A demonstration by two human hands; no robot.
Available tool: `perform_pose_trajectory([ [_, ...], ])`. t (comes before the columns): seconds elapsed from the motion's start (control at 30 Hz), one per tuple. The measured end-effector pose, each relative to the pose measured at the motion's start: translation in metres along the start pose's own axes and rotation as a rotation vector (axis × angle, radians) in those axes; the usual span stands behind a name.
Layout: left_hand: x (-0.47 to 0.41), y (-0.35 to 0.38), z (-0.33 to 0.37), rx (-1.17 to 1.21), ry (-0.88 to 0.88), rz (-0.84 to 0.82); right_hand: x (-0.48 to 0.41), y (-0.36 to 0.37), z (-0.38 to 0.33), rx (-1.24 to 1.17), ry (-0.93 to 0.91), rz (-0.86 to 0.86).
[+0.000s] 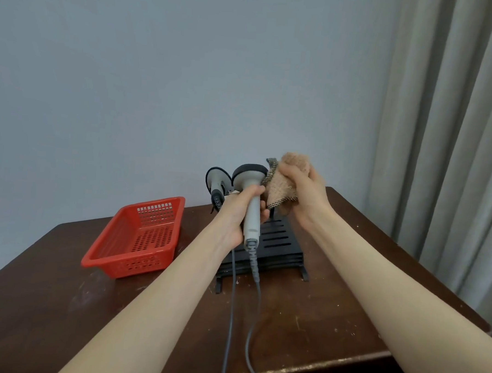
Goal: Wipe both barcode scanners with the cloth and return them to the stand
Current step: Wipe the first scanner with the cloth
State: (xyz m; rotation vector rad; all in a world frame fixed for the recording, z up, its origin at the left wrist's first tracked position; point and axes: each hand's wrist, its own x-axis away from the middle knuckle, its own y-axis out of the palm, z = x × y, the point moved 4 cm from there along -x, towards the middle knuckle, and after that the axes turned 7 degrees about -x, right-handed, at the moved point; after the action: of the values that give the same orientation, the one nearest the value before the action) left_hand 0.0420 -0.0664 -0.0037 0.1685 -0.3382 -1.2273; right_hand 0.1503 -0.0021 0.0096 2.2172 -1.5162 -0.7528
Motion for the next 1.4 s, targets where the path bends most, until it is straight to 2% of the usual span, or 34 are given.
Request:
perform_pose_trajectory([
  [0.07,0.002,0.000,0.001,-0.001,-0.039,-0.029,0.003,0.007,-0.001,0.202,-0.044,-0.080],
  [0.13,0.004,-0.003,0.004,-0.028,-0.058,-0.050,0.000,0.001,-0.001,0.238,-0.074,-0.007],
  [0.23,0.009,-0.006,0.011,0.019,-0.063,-0.131,-0.008,-0.021,0.007,0.024,0.065,0.203],
  [0.33,0.015,0.002,0.012,0.051,-0.104,-0.337,-0.006,-0.018,0.022,-0.192,0.302,0.115],
  [0.4,0.016,0.007,0.008,0.019,-0.128,-0.450,-0.004,-0.010,0.027,-0.323,0.384,0.029],
  [0.43,0.015,0.008,0.007,-0.006,-0.133,-0.453,-0.004,-0.008,0.027,-0.352,0.397,0.013],
  [0.53,0.011,0.005,0.009,-0.142,-0.099,-0.296,-0.008,-0.013,0.026,-0.355,0.388,0.035],
  [0.63,0.008,-0.001,0.016,-0.300,0.083,-0.071,-0.010,-0.017,0.021,-0.304,0.319,0.078],
  [0.7,0.005,-0.005,0.016,-0.377,0.213,-0.002,-0.011,-0.017,0.017,-0.267,0.258,0.077],
  [0.77,0.001,-0.010,0.012,-0.365,0.240,0.034,-0.011,-0.014,0.012,-0.185,0.195,0.074],
  [0.93,-0.009,-0.026,-0.004,-0.136,0.095,-0.013,-0.011,-0.022,-0.003,0.157,0.019,0.178],
  [1.03,-0.011,-0.025,-0.013,-0.061,0.042,-0.063,-0.008,-0.025,-0.007,0.426,-0.032,0.154],
  [1.2,-0.012,-0.012,-0.029,0.085,-0.042,-0.111,0.001,-0.020,-0.021,0.751,-0.308,0.194],
  [1.3,-0.013,-0.007,-0.036,0.083,-0.052,-0.130,0.006,-0.013,-0.030,0.986,-0.441,0.213],
  [1.4,-0.014,-0.004,-0.044,0.059,-0.053,-0.129,0.012,-0.008,-0.025,1.192,-0.496,0.154],
])
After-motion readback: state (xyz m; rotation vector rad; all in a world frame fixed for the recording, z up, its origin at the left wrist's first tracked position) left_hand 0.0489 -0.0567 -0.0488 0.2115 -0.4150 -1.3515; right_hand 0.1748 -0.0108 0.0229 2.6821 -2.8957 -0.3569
